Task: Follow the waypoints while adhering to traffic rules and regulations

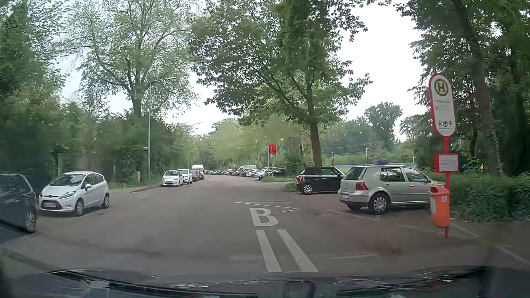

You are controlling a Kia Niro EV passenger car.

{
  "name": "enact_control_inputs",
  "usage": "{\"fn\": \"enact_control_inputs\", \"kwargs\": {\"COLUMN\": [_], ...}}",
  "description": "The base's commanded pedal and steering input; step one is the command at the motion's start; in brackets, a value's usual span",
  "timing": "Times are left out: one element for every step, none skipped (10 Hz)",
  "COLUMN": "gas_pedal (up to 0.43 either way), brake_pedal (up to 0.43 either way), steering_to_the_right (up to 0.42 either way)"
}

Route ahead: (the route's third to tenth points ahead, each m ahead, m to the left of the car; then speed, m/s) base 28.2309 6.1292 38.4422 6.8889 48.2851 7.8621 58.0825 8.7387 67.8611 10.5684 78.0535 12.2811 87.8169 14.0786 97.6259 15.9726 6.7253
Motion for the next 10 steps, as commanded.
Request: {"fn": "enact_control_inputs", "kwargs": {"gas_pedal": [0.067,0.067,0.067,0.067,0.067,0.067,0.067,0.079,0.079,0.079], "brake_pedal": [0.0,0.0,0.0,0.0,0.0,0.0,0.0,0.0,0.0,0.0], "steering_to_the_right": [-0.022,-0.028,-0.029,-0.029,-0.029,-0.031,-0.033,-0.035,-0.038,-0.041]}}
